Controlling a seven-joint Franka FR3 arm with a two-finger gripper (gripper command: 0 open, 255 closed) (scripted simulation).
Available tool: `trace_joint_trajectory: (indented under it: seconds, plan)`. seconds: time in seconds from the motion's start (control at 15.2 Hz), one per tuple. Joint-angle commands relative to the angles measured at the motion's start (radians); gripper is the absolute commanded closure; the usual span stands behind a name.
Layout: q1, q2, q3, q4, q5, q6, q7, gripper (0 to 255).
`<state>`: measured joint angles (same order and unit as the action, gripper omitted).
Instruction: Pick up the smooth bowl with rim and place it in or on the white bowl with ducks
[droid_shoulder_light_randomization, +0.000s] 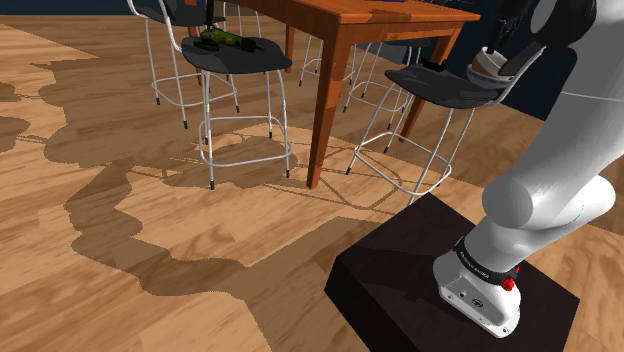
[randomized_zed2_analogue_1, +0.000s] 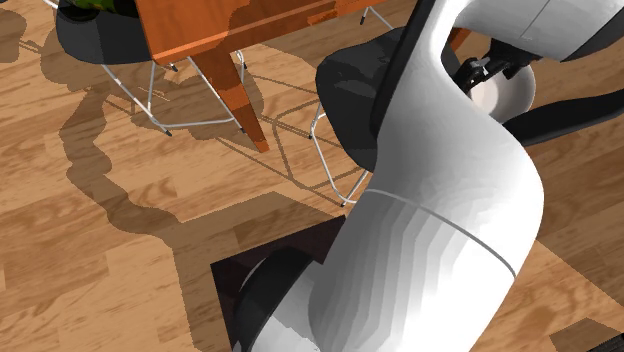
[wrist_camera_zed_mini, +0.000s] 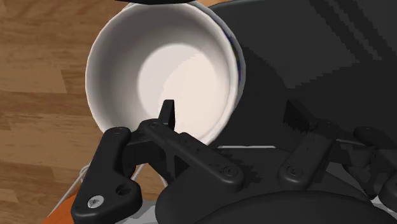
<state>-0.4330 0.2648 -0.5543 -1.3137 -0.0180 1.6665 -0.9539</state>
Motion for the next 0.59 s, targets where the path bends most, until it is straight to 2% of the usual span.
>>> trace_joint_trajectory:
  seconds: [0.0,0.53]
  plan:
    - [-0.006,0.017,0.000,0.072,0.007,-0.067,-0.005,0]
    - [-0.007,0.017,0.000,0.072,0.007,-0.067,-0.005,0]
